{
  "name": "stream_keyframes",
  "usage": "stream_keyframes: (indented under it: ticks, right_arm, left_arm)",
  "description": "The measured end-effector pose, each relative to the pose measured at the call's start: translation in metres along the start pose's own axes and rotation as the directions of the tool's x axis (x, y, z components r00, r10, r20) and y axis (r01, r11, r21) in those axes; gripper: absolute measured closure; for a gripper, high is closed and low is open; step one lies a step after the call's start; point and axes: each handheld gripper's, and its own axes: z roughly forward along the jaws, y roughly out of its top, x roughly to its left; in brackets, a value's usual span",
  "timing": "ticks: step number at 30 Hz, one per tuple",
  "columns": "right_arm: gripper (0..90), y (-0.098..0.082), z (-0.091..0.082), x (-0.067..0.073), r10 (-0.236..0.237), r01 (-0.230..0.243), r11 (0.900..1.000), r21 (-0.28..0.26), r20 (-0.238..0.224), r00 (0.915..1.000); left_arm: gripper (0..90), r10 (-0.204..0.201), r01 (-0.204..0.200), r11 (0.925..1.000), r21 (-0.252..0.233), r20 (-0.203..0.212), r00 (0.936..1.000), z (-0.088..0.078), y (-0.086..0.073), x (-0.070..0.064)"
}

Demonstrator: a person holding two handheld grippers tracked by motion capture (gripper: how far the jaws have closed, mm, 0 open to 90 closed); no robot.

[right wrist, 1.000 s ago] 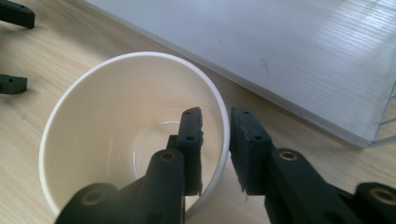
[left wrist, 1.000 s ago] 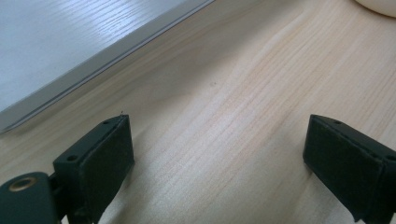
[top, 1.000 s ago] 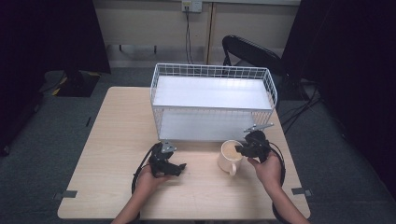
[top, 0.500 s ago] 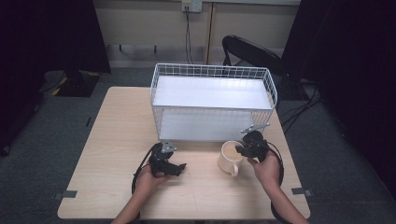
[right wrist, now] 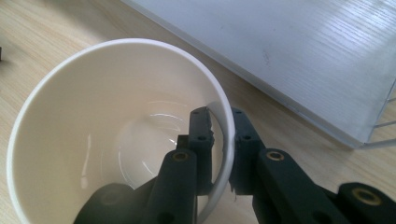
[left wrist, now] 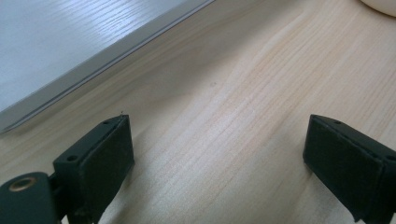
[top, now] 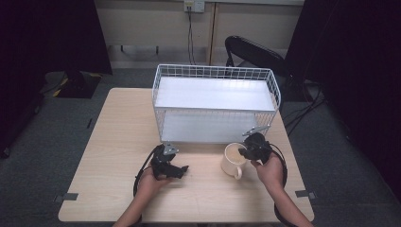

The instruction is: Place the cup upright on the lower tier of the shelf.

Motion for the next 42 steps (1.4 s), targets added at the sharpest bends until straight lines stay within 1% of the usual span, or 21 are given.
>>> stream_keyframes:
  ticks: [8, 12, 15, 20, 24, 27, 35, 37, 40, 42]
  right_arm:
    - [82.9, -0.004, -0.003, -0.001, 0.01, -0.009, 1.0, -0.029, 0.012, 0.9999]
    - [83.0, -0.006, -0.004, -0.002, 0.034, -0.034, 0.999, -0.041, 0.004, 0.9994]
    - [83.0, -0.006, -0.006, -0.004, 0.052, -0.052, 0.997, -0.064, 0.0, 0.9987]
    - [83.0, -0.007, -0.007, -0.006, 0.097, -0.097, 0.99, -0.102, -0.014, 0.9952]
    - [83.1, -0.007, -0.007, -0.007, 0.116, -0.117, 0.985, -0.129, -0.012, 0.9931]
    - [83.1, -0.006, -0.009, -0.008, 0.135, -0.136, 0.979, -0.153, -0.011, 0.9907]
    - [83.2, -0.003, -0.012, -0.007, 0.155, -0.147, 0.966, -0.211, 0.024, 0.9876]
    - [83.1, -0.001, -0.012, -0.007, 0.158, -0.149, 0.964, -0.221, 0.023, 0.9871]
    - [83.2, 0.0, -0.013, -0.006, 0.152, -0.14, 0.963, -0.231, 0.035, 0.9878]
    - [83.2, 0.001, -0.014, -0.005, 0.159, -0.145, 0.96, -0.24, 0.039, 0.9865]
  left_arm:
    - [8.0, 0.0, 0.0, 1.0, 0.0, 0.0, 1.0, 0.0, 0.0, 0.0]
    - [7.9, 0.0, 0.0, 1.0, 0.0, -0.001, 1.0, 0.0, 0.0, 0.0]
    - [7.9, 0.0, 0.0, 1.0, 0.001, -0.001, 1.0, 0.0, 0.0, 0.0]
    - [7.8, 0.001, -0.001, 1.0, 0.001, -0.001, 1.0, 0.0, 0.0, 0.0]
    - [7.9, 0.0, 0.0, 1.0, 0.001, -0.002, 1.0, 0.0, 0.0, 0.0]
    - [7.9, 0.0, 0.0, 1.0, 0.001, -0.001, 1.0, 0.0, 0.0, 0.0]
    - [7.9, 0.0, 0.0, 1.0, 0.001, -0.001, 1.0, 0.0, 0.0, 0.0]
    - [7.8, 0.0, 0.0, 1.0, 0.001, -0.002, 1.0, 0.0, 0.0, 0.0]
    - [7.9, 0.0, 0.0, 1.0, 0.001, -0.002, 1.0, 0.0, 0.0, 0.0]
    - [7.8, 0.0, 0.0, 1.0, 0.001, -0.002, 1.0, 0.0, 0.0, 0.0]
